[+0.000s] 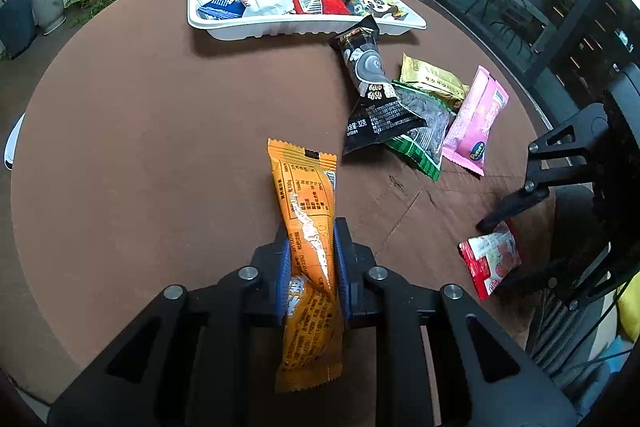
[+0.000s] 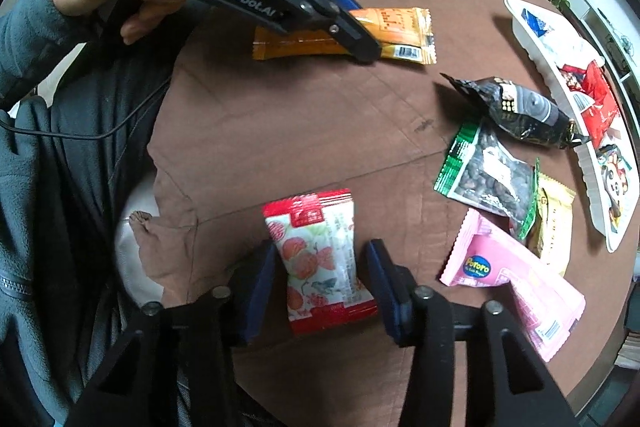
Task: Organize snacks
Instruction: 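Grasp the orange bar with the left tool while the right tool grasps the strawberry candy, then carry both packets over the white tray and open both tools to release them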
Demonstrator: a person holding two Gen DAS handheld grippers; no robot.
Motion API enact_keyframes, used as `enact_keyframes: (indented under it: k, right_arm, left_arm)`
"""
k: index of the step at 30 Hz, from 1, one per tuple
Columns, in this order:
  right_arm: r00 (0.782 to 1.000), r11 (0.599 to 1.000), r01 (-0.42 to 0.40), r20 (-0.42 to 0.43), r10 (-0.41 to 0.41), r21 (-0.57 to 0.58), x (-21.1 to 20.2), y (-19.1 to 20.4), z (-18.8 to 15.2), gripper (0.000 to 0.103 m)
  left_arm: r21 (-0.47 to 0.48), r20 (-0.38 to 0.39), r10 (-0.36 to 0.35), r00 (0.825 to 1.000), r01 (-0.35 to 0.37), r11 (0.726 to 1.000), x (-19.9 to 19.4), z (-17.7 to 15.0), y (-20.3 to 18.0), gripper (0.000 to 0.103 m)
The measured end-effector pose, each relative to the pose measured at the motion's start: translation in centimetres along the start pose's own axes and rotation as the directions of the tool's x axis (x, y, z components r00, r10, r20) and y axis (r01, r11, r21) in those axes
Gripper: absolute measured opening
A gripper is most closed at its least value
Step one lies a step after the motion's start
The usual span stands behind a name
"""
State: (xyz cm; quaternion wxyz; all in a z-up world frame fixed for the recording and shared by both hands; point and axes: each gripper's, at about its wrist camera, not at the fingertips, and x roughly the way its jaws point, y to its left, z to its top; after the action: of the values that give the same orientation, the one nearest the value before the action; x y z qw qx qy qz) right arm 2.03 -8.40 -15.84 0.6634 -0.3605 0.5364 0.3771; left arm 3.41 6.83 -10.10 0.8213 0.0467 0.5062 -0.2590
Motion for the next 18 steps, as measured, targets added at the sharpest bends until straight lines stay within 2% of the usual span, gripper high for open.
enact_keyframes:
  k: [2,12,18]
  right_arm:
    - [1.0,1.0,0.003,-0.005,-0.003,-0.003,0.0,0.1,0.0,0.039]
    - [0.999,0.999,0.023,0.024,-0.024,0.036,-0.1,0.6,0.0,0.034]
    - [0.991,0.99,-0.022,0.136,0.003,0.142,-1.4,-0.3,-0.6,0.033]
  left_arm:
    - [0.004,0.0,0.001,1.0,-0.001,1.0,0.0,0.0,-0.1,0.018]
    - [0.021,0.002,0.006,1.0,-0.006,1.0,0.1,-0.1,-0.3,0.018]
    - [0.012,0.01,-0.005,1.0,0.005,1.0,-0.2,-0.2,-0.2,0.018]
